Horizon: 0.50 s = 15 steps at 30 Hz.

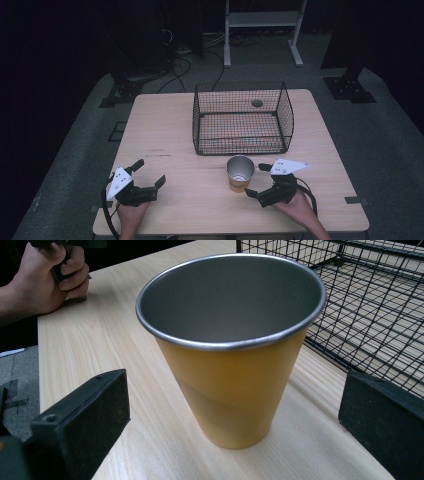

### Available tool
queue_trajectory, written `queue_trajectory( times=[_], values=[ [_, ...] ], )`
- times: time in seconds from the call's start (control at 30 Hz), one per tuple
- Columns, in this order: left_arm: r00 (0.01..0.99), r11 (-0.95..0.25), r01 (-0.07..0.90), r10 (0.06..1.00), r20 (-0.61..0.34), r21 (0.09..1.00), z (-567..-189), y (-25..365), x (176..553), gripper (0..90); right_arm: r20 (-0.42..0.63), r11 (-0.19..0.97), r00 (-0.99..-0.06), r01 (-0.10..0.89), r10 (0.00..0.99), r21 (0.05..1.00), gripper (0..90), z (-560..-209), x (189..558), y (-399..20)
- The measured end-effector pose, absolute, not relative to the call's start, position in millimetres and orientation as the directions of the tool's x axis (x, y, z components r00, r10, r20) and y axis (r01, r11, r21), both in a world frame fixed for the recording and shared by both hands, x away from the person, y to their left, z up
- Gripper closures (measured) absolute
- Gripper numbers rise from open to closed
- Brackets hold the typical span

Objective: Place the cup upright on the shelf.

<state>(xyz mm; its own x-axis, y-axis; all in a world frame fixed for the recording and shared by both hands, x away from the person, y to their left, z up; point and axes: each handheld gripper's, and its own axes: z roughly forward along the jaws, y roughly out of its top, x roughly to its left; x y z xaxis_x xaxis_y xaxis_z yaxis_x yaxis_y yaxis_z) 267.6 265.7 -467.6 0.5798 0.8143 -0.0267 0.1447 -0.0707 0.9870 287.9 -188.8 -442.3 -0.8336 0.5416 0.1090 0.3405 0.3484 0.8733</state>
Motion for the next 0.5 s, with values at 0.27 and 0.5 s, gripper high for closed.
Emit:
queue_trajectory(
  times=[0.27,0.5],
  values=[
    [0.579,-0.070,0.143,0.815,-0.026,0.987,-467.6,265.8,267.6,0.8,0.108,0.354,-0.829,0.347,0.548,0.868,0.0,-444.3,291.3,-184.7],
    [0.579,-0.071,0.142,0.815,-0.025,0.987,-467.6,265.8,267.5,0.8,0.107,0.353,-0.828,0.348,0.551,0.869,0.0,-441.5,294.0,-181.1]
  ],
)
